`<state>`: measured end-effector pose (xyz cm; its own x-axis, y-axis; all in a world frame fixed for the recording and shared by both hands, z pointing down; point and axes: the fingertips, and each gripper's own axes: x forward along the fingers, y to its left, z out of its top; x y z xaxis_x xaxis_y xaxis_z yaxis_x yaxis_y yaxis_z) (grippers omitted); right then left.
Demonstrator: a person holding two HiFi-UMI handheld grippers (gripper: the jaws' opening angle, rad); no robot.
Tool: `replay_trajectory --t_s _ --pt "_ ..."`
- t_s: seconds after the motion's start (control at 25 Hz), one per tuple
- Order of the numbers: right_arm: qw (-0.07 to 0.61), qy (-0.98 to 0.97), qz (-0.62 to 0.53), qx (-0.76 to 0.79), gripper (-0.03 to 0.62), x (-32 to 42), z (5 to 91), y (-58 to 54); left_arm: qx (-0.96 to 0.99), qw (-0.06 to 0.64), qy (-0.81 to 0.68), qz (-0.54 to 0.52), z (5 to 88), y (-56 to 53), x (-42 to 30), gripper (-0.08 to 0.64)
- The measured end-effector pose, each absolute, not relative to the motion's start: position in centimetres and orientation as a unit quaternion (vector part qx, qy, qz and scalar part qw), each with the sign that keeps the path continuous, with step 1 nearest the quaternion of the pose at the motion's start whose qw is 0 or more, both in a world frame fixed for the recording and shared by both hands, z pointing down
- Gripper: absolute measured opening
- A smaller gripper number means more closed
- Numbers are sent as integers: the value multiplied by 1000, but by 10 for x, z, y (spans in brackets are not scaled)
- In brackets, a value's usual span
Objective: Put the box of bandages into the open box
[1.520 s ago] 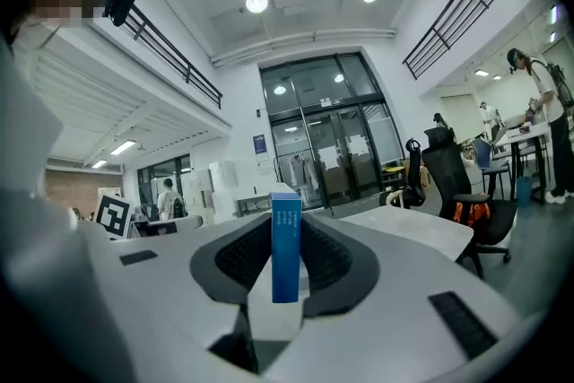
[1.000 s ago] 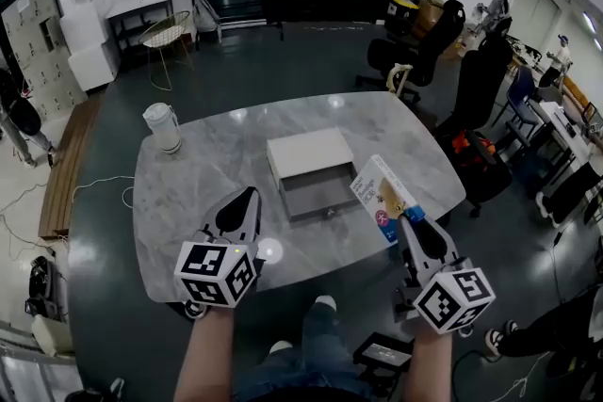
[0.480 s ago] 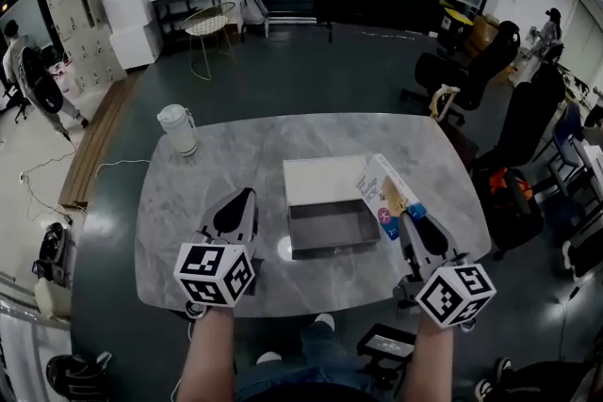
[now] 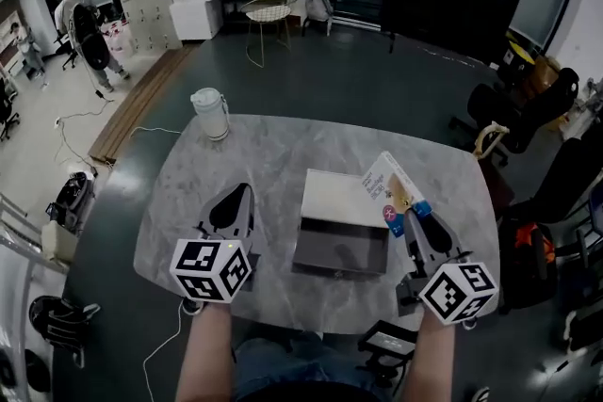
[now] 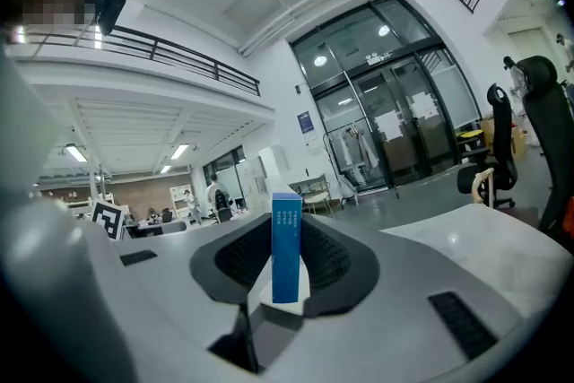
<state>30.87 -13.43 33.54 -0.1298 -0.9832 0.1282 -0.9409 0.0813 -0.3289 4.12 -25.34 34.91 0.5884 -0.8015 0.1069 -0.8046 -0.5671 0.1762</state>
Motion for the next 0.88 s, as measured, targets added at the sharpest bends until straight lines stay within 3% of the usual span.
replay_trajectory --t_s 0.88 --pt "14 788 -260 -559 110 254 407 -167 815 146 -558 57 402 -222 -36 11"
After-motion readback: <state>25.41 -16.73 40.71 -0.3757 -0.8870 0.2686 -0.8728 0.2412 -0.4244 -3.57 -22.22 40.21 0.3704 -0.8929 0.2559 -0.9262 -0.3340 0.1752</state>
